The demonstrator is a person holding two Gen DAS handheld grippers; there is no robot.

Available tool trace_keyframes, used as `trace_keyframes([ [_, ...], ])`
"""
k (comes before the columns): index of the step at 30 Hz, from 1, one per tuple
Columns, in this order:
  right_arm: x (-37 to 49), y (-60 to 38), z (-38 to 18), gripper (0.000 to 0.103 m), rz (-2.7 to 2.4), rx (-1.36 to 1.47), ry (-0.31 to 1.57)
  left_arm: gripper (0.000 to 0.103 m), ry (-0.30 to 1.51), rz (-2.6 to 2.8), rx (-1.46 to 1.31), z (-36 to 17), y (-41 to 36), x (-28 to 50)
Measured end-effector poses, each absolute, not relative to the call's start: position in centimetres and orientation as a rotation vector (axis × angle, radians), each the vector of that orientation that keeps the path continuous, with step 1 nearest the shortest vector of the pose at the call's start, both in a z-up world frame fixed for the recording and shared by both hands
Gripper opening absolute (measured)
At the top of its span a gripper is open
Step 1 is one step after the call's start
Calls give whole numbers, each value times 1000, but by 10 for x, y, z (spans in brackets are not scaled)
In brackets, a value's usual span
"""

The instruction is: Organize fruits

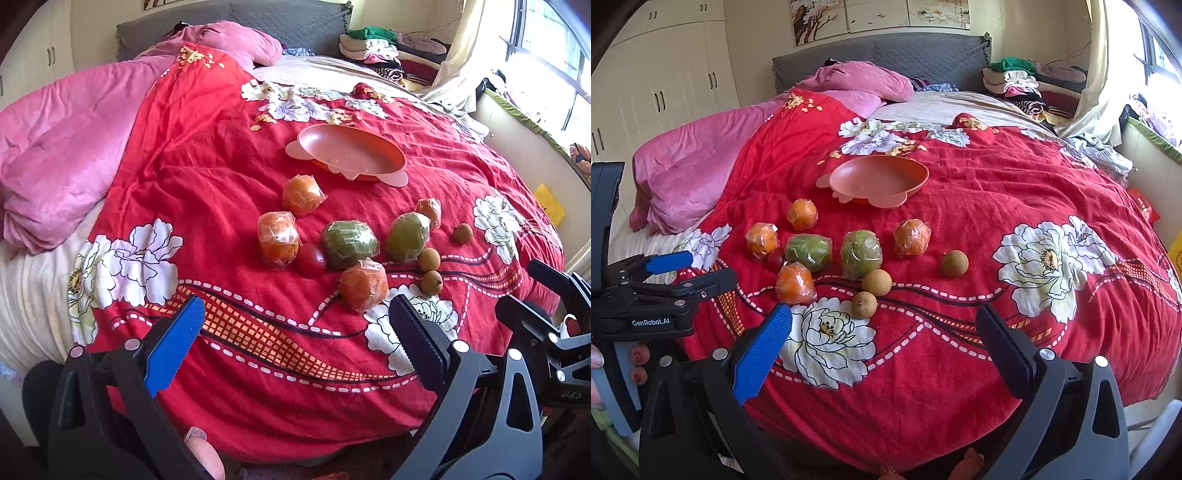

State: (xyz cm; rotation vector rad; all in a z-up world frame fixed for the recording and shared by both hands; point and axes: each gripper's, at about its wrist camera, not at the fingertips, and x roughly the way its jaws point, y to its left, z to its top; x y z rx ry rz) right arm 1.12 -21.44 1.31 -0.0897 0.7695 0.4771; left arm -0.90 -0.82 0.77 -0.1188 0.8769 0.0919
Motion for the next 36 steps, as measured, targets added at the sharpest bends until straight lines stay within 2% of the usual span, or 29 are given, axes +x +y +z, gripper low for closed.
trace_keyframes([
  [36,9,-212,12,99,463,-102,775,94,875,78,-119,7,-11,-8],
])
